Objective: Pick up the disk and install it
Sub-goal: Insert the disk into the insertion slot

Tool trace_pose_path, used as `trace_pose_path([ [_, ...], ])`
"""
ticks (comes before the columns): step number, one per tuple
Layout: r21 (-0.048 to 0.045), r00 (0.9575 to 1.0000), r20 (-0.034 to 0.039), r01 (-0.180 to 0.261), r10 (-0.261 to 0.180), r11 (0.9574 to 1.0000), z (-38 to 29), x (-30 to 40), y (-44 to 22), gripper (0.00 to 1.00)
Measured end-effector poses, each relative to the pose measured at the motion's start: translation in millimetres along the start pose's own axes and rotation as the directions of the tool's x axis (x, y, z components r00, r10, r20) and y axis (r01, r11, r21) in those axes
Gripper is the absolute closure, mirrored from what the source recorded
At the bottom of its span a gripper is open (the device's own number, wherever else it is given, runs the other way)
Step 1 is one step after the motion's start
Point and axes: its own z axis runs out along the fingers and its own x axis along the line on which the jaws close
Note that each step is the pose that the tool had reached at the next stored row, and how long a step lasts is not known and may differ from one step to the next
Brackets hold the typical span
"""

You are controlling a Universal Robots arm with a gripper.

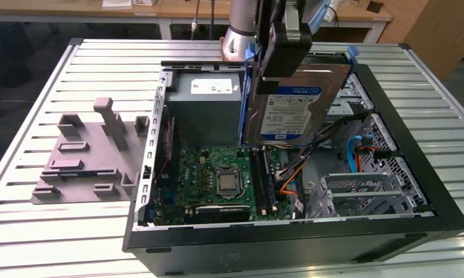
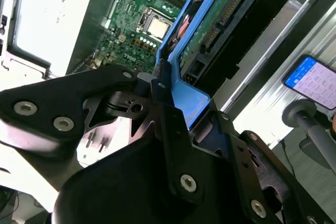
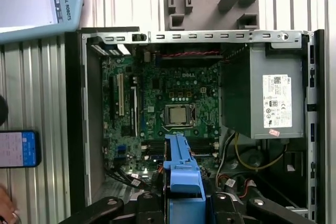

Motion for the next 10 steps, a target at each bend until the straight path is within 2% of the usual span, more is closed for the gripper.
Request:
trace_pose_path([
  [8, 0.0001, 1.0000, -0.0016, 0.000, 0.000, 1.0000, 2.0, 17.4, -3.2, 0.63],
  [10, 0.0002, 1.0000, -0.0032, 0.000, 0.000, 1.0000, 2.4, 19.3, -3.6, 0.63],
])
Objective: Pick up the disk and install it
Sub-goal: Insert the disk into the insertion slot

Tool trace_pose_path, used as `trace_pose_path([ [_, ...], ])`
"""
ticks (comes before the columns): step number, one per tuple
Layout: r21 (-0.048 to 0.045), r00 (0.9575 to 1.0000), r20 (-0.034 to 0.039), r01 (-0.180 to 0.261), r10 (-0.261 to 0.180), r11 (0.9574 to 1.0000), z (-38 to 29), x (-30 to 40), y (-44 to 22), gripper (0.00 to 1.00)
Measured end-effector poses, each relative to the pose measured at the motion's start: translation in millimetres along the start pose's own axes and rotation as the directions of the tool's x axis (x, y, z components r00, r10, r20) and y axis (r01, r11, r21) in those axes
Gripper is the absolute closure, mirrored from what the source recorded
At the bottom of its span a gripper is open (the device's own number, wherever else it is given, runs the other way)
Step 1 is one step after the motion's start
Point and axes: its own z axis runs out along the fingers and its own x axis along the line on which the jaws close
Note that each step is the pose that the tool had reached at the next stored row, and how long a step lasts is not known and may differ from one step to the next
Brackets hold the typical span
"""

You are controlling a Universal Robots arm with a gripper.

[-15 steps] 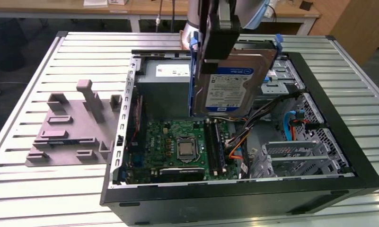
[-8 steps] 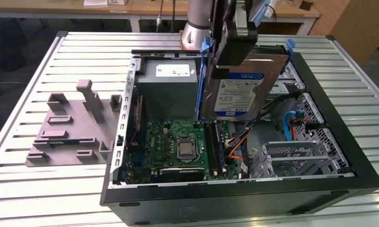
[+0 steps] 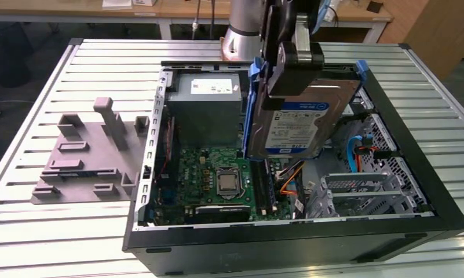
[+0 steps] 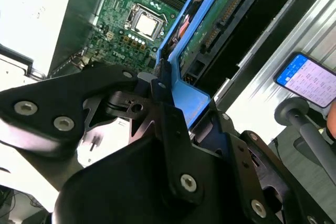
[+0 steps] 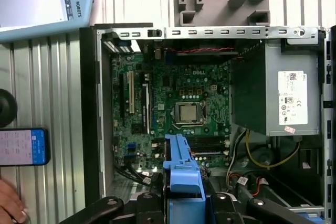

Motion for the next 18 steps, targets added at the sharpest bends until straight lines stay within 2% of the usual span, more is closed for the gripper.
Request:
trace_pose_path([
  [9, -0.0001, 1.0000, -0.0004, 0.000, 0.000, 1.0000, -0.1, 1.5, -0.4, 0.63],
  [11, 0.0000, 1.0000, -0.0002, 0.000, 0.000, 1.0000, -0.1, 6.1, -0.6, 0.63],
  [15, 0.0000, 1.0000, -0.0002, 0.000, 0.000, 1.0000, -0.1, 19.7, -2.0, 0.63],
  [18, -0.0001, 1.0000, -0.0002, 0.000, 0.000, 1.0000, 0.5, 26.6, -6.5, 0.63],
])
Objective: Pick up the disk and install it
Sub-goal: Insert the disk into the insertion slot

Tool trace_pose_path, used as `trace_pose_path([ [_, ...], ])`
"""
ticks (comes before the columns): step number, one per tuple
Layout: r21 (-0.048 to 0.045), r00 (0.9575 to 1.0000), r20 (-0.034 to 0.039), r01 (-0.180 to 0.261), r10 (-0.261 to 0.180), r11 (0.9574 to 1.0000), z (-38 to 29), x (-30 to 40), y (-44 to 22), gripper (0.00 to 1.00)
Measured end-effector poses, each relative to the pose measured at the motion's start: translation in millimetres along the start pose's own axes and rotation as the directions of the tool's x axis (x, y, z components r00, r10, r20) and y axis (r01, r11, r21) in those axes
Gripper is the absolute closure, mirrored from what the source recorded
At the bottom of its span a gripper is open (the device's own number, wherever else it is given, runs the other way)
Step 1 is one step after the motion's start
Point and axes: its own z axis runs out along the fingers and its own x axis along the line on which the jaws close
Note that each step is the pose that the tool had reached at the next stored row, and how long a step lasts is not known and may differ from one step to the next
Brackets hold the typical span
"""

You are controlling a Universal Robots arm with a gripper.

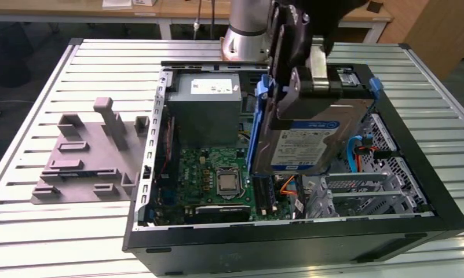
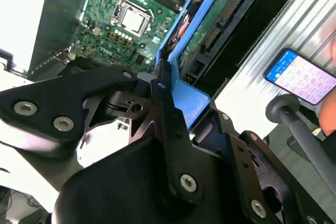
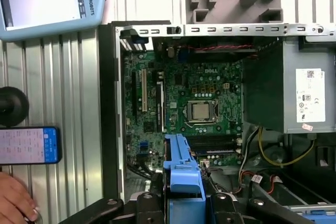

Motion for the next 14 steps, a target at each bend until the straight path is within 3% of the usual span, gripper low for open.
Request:
trace_pose_path([
  [8, -0.0016, 1.0000, -0.0001, 0.000, 0.000, 1.0000, 2.6, 2.1, -31.7, 0.63],
  [14, -0.0016, 1.0000, -0.0002, 0.000, 0.000, 1.0000, 4.7, 10.4, -40.7, 0.63],
])
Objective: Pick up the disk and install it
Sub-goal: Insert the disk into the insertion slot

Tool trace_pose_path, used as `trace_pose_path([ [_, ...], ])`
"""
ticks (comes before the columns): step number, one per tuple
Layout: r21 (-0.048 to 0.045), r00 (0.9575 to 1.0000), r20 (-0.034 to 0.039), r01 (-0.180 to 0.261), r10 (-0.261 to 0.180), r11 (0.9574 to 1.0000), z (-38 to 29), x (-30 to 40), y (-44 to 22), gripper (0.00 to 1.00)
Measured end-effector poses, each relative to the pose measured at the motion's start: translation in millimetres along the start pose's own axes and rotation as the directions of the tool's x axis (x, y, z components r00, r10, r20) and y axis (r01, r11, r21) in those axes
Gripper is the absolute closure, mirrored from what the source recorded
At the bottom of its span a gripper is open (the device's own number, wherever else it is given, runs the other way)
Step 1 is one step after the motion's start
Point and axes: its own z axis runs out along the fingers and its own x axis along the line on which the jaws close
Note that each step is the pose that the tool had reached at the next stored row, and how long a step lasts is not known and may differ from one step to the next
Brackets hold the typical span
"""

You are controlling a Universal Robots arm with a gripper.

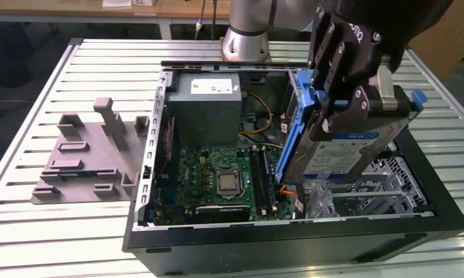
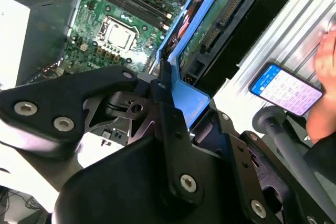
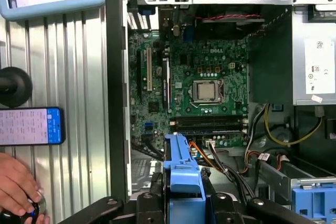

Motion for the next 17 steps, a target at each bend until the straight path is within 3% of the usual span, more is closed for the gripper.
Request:
trace_pose_path([
  [3, 0.0000, 1.0000, 0.0003, 0.000, 0.000, 1.0000, 1.3, 2.4, -5.0, 0.63],
  [12, -0.0006, 1.0000, -0.0001, 0.000, 0.000, 1.0000, 4.1, 1.5, -29.8, 0.63],
  [17, -0.0006, 1.0000, 0.0000, 0.000, 0.000, 1.0000, 4.4, 1.4, -31.9, 0.63],
])
